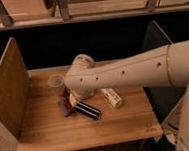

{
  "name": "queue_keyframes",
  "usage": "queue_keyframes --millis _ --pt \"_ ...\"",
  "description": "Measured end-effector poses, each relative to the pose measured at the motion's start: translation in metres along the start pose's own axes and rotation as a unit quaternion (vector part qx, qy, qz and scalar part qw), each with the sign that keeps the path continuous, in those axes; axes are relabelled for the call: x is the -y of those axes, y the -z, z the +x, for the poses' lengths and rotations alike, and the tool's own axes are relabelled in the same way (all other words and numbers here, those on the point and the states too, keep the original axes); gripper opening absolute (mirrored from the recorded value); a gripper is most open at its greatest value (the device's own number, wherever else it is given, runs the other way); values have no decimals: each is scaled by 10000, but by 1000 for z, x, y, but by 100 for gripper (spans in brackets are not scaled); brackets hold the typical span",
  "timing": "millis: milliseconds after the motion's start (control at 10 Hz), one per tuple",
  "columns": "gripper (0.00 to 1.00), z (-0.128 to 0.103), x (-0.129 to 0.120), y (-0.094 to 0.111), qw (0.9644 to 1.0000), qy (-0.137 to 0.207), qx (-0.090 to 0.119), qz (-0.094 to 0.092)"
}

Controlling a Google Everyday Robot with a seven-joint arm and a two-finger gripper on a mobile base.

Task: Move the arm in a circular motion

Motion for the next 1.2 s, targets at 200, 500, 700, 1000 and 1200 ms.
queue_keyframes --millis 200,500,700,1000,1200 --pt "63 21 57 12 9975 -416 63 566" --pt "63 4 138 40 9859 -895 350 1372" --pt "63 -34 161 47 9825 -1020 535 1464" --pt "63 -107 131 36 9900 -686 744 981" --pt "63 -131 81 20 9958 -253 690 539"
